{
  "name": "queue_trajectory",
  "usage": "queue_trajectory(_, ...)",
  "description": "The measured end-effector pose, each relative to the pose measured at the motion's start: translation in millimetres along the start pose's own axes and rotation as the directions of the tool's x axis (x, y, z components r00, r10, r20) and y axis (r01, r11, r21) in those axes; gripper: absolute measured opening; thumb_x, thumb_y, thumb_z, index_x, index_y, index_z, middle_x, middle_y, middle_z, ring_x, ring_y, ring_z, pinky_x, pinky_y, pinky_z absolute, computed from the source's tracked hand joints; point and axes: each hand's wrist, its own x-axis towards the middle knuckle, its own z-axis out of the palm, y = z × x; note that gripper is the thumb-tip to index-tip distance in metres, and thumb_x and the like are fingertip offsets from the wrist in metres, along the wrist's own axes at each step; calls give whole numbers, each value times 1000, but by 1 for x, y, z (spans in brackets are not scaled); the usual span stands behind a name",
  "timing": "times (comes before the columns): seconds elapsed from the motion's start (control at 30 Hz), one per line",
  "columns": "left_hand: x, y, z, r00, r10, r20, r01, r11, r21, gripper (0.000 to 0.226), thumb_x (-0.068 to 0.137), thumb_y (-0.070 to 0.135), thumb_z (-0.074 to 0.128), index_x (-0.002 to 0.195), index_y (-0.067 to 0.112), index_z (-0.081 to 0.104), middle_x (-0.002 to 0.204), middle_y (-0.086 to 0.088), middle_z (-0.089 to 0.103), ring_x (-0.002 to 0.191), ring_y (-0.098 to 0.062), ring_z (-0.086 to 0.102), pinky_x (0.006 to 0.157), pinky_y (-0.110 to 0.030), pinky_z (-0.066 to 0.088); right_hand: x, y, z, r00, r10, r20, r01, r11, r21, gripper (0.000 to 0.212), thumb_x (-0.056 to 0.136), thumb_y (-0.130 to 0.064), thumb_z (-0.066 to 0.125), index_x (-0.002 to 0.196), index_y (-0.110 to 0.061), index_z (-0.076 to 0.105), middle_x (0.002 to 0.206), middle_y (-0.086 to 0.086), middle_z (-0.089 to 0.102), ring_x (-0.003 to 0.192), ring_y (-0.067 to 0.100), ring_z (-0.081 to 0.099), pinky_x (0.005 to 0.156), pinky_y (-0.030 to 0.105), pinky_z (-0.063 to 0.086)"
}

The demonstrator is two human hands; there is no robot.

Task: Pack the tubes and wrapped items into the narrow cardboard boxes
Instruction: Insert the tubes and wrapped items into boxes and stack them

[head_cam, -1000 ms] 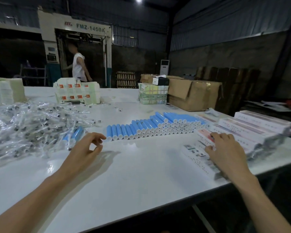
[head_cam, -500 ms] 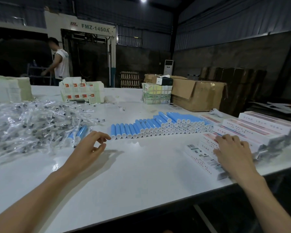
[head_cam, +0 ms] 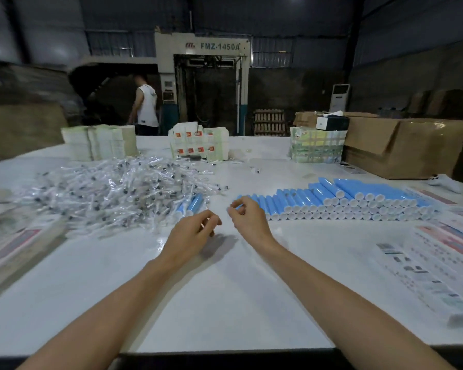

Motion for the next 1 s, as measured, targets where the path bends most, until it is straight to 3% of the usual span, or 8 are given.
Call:
queue_trajectory(0.1, -4, 3, -4, 1000, -30, -3, 30, 995, 98, 28, 109, 47, 51, 97, 35, 73, 79, 21, 71, 71, -3, 65, 67, -32, 47, 10, 14, 27, 996, 84, 9, -84, 976, 200, 12, 101, -17, 63, 105, -6, 67, 84, 7, 66, 78, 22, 63, 78, 42, 53)
queue_trajectory(0.2, -4, 8, -12, 1000, -23, 6, 20, 959, 282, 42, 104, 60, 44, 102, 29, 73, 83, 15, 73, 78, -9, 67, 75, -37, 53, 14, 28, 30, 994, 107, 35, -112, 949, 294, 9, 101, -13, 62, 97, -7, 69, 76, 4, 65, 66, 13, 57, 63, 27, 46)
queue_trajectory(0.37, -7, -5, -63, 991, -13, -134, 87, 823, 561, 18, 107, 35, 60, 117, 23, 69, 109, 2, 77, 97, -23, 71, 78, -38, 58, 19, 37, 32, 992, 92, 86, -115, 936, 331, 11, 100, -10, 61, 94, -10, 70, 71, 3, 63, 62, 11, 54, 55, 20, 43)
queue_trajectory(0.57, -49, -54, -164, 851, -200, -485, 523, 402, 752, 48, 105, 40, 62, 134, 2, 61, 131, -22, 66, 120, -42, 62, 99, -53, 52, 22, 42, 37, 992, 55, 116, -91, 937, 337, 12, 100, -12, 61, 94, -12, 71, 69, 2, 64, 62, 14, 55, 58, 26, 43)
queue_trajectory(0.67, -75, -73, -196, 783, -339, -521, 597, 178, 782, 70, 102, 63, 58, 134, 0, 62, 134, -21, 62, 124, -41, 59, 101, -48, 50, 24, 43, 39, 992, 52, 118, -90, 938, 334, 13, 100, -12, 61, 92, -14, 71, 70, 2, 65, 61, 15, 55, 57, 26, 44)
queue_trajectory(0.73, -91, -82, -207, 771, -399, -497, 577, 105, 810, 74, 100, 72, 54, 127, 4, 67, 131, -18, 64, 120, -37, 61, 98, -45, 50, 24, 44, 40, 992, 45, 119, -82, 942, 326, 14, 100, -12, 61, 91, -16, 71, 71, 2, 66, 61, 14, 56, 57, 25, 44)
queue_trajectory(0.87, -110, -93, -220, 833, -350, -429, 504, 160, 848, 49, 104, 53, 63, 106, 6, 75, 104, -15, 72, 93, -33, 72, 83, -44, 61, 23, 45, 38, 993, 41, 114, -76, 943, 325, 15, 100, -11, 60, 91, -16, 71, 71, 3, 67, 61, 14, 56, 57, 26, 44)
queue_trajectory(1.0, -107, -86, -233, 854, -278, -439, 520, 433, 737, 48, 109, 41, 60, 77, 5, 63, 70, -10, 66, 57, -30, 67, 59, -48, 63, 24, 46, 38, 993, 40, 113, -74, 946, 315, 17, 101, -10, 58, 93, -16, 71, 73, 3, 67, 63, 14, 57, 58, 27, 45)
